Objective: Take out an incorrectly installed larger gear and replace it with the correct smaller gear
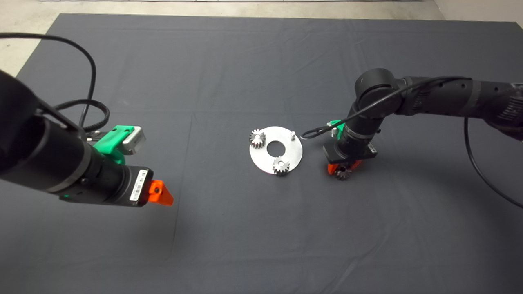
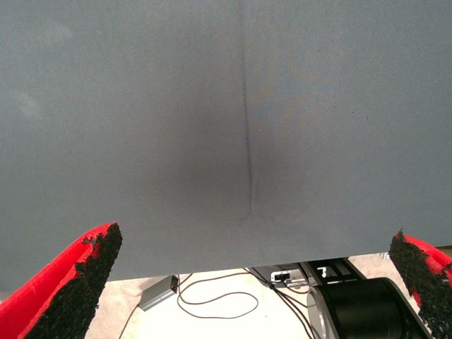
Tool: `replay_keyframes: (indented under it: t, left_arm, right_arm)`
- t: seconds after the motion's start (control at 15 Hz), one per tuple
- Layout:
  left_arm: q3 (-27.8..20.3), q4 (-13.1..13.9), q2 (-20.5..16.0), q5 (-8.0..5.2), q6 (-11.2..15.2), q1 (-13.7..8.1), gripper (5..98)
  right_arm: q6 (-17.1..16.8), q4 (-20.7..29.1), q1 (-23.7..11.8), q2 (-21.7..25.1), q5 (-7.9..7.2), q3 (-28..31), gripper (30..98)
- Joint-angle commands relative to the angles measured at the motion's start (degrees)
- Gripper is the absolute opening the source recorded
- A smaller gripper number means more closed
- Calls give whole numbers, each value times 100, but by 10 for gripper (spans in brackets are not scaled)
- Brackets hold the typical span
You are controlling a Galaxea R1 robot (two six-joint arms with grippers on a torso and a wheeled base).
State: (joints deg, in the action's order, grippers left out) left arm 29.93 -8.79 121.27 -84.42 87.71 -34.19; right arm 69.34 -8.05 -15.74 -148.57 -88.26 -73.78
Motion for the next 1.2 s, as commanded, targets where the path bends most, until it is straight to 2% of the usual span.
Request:
replay_keyframes:
  t: [0.0,1.13]
  left_arm:
    - [-32,-35,-11,-22,-8,-70,976]
    - [-32,-35,-11,-22,0,-70,976]
  right_arm:
    - [45,462,-211,7,-666,-38,457]
    - [36,444,-219,-2,-666,-38,420]
